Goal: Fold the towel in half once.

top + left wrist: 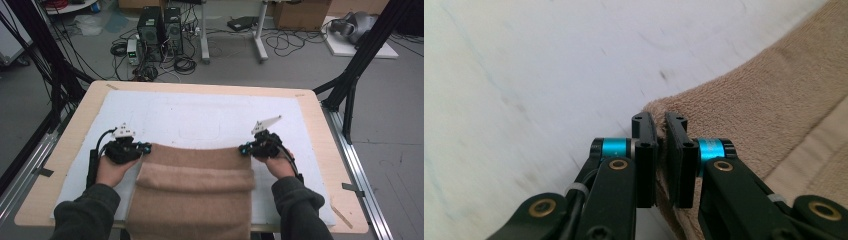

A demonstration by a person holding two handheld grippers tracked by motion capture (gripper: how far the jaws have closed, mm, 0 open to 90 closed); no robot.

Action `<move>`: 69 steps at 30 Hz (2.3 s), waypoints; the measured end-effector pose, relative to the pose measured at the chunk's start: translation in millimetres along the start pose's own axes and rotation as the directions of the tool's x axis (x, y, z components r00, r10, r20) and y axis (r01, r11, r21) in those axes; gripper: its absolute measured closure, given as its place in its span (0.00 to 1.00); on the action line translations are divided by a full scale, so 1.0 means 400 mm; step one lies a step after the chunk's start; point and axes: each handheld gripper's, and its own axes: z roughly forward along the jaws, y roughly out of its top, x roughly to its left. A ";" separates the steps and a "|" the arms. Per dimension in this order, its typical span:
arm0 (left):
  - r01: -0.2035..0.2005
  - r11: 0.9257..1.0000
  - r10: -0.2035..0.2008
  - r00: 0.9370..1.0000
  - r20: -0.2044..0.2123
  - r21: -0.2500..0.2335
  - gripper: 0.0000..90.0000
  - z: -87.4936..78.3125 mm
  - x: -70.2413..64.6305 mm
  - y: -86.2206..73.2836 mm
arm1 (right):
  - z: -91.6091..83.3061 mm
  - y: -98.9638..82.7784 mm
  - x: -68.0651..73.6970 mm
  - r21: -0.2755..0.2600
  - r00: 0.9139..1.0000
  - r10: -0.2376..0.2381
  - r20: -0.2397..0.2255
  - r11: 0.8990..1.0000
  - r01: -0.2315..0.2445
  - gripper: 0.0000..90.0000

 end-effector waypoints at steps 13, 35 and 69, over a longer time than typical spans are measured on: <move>-0.027 0.994 0.015 0.993 -0.117 -0.104 0.88 -0.013 0.099 0.289 | -0.143 0.261 -0.135 -0.122 0.988 -0.019 0.153 0.992 0.038 0.92; 0.022 0.993 -0.024 0.999 0.021 0.116 0.63 0.115 0.071 0.020 | 0.049 0.053 -0.081 0.025 0.994 0.057 0.098 0.998 -0.060 0.60; -0.091 0.988 0.105 0.989 0.107 -0.124 0.76 -0.226 -0.134 -0.178 | -0.142 -0.051 0.280 -0.139 0.972 -0.192 -0.136 0.975 0.173 0.68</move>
